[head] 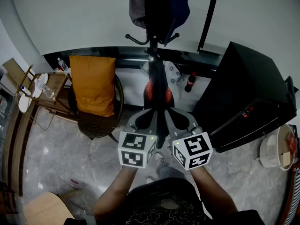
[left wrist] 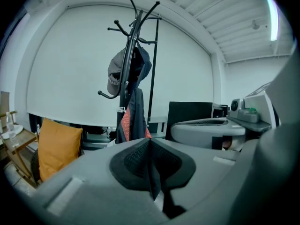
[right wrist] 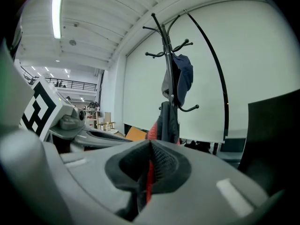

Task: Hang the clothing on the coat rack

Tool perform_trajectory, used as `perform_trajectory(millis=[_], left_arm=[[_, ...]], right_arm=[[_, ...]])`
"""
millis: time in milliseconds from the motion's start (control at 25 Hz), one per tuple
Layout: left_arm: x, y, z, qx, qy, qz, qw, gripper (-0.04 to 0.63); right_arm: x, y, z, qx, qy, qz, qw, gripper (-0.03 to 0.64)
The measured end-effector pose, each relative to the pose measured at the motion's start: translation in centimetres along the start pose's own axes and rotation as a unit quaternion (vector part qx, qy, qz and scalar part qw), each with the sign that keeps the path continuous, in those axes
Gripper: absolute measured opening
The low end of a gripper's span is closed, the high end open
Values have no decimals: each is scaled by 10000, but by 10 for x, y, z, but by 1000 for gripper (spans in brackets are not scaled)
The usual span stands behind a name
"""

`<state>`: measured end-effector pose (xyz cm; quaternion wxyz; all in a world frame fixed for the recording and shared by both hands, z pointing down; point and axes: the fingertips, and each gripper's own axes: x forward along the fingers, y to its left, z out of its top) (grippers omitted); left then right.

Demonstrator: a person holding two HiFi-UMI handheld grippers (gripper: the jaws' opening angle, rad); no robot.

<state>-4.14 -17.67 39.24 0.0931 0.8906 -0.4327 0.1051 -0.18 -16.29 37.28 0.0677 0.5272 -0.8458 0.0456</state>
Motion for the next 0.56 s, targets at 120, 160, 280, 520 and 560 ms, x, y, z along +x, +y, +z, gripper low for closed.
perform_trajectory(millis=[120, 160, 280, 520, 560], left_arm=[[-1, -3, -1, -10, 11, -14, 10000, 6], [-1, -4, -2, -10, 16, -21, 10000, 6], [-3, -7, -3, -8, 21, -36, 10000, 6], [-4, -10, -3, 0, 25, -45, 10000, 6], [-4, -11, -3, 1, 24, -46, 10000, 6]], right_arm=[[-3, 0, -1, 5, 0, -21, 10000, 2], [-4, -1, -1, 10, -2, -30, 10000, 2], [-7, -1, -2, 25, -11, -42, 10000, 2], [-11, 0, -3, 29, -9, -38, 10000, 2], [-12, 0, -3, 28, -13, -38, 10000, 2]])
